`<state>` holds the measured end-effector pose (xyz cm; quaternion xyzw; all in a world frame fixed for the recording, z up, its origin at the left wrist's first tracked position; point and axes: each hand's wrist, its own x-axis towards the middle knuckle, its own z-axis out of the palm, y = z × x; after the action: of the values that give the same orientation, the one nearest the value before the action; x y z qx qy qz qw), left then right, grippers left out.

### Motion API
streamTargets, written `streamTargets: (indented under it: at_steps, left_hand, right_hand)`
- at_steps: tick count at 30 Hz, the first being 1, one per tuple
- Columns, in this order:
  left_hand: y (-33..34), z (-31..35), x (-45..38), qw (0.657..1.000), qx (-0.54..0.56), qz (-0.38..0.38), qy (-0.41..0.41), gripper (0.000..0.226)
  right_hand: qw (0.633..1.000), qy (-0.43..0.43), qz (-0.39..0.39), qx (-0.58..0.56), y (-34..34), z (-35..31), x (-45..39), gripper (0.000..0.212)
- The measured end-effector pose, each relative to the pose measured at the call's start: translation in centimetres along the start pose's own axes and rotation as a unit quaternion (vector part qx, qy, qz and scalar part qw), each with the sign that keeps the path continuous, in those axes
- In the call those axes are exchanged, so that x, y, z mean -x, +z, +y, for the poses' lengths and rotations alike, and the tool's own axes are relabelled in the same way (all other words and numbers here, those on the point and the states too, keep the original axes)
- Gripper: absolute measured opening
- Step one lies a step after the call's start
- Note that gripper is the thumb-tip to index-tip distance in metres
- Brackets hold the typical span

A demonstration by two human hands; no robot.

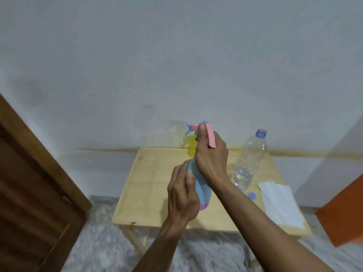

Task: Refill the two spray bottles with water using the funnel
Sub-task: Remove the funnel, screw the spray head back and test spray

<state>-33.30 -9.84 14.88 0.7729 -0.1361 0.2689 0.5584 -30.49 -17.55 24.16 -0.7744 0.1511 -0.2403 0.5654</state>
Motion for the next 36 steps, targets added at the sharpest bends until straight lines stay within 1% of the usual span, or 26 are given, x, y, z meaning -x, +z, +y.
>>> streamTargets:
  at_steps: [2,4,8,11,14,17,19,20,23,25,26,31,34,36]
  left_hand:
    - [0.1,0.7,2.5,1.0,-0.005,-0.005,-0.01,0.046]
    - [-0.2,1.3,5.0,1.0,-0.006,-0.01,-0.025,0.046]
    - [-1.8,2.0,9.3,0.997,0.006,-0.039,-0.073,0.045]
    - [-4.3,2.0,11.3,0.993,-0.031,-0.05,-0.103,0.047]
    - [-7.1,1.5,11.4,0.987,-0.078,-0.06,-0.126,0.055]
    - [-10.3,0.6,10.6,0.979,-0.142,-0.085,-0.122,0.05]
    - [-12.4,-0.4,10.0,0.966,-0.195,-0.124,-0.117,0.05]
    - [-13.3,-1.0,9.7,0.957,-0.216,-0.149,-0.127,0.051]
    - [-15.4,-2.5,9.5,0.916,-0.28,-0.234,-0.169,0.053]
    - [-16.4,-3.2,9.8,0.886,-0.321,-0.283,-0.175,0.056]
    - [-16.9,-3.6,10.1,0.878,-0.332,-0.299,-0.174,0.057]
    - [-17.8,-4.8,10.9,0.851,-0.357,-0.334,-0.191,0.056]
    - [-17.9,-5.3,10.9,0.823,-0.376,-0.366,-0.218,0.046]
    - [-17.9,-5.7,10.8,0.812,-0.379,-0.375,-0.237,0.04]
  right_hand:
    - [1.0,0.025,-0.001,0.003,-1.4,1.2,1.4,0.054]
    - [0.999,0.031,-0.007,0.013,-2.6,2.3,3.2,0.055]
    - [0.998,0.05,-0.026,-0.002,-4.3,4.0,6.8,0.053]
    - [0.998,0.056,-0.032,-0.002,-5.5,4.9,9.9,0.052]
    - [0.999,0.047,-0.022,0.008,-6.6,5.4,12.1,0.051]
    - [0.998,0.043,-0.009,0.033,-7.2,6.0,13.5,0.052]
    - [0.998,0.053,-0.002,0.04,-7.5,6.5,14.1,0.055]
    - [0.997,0.059,-0.001,0.042,-7.5,6.8,14.3,0.057]
    - [0.995,0.065,0.003,0.071,-6.8,8.3,15.2,0.06]
    - [0.992,0.073,0.0,0.1,-6.1,9.2,16.2,0.061]
    - [0.991,0.081,-0.002,0.106,-5.6,9.6,16.8,0.062]
    - [0.981,0.116,-0.026,0.152,-3.6,11.2,19.8,0.068]
    - [0.978,0.141,-0.05,0.147,-2.9,12.2,21.1,0.066]
    - [0.978,0.149,-0.046,0.135,-2.7,12.6,21.6,0.066]
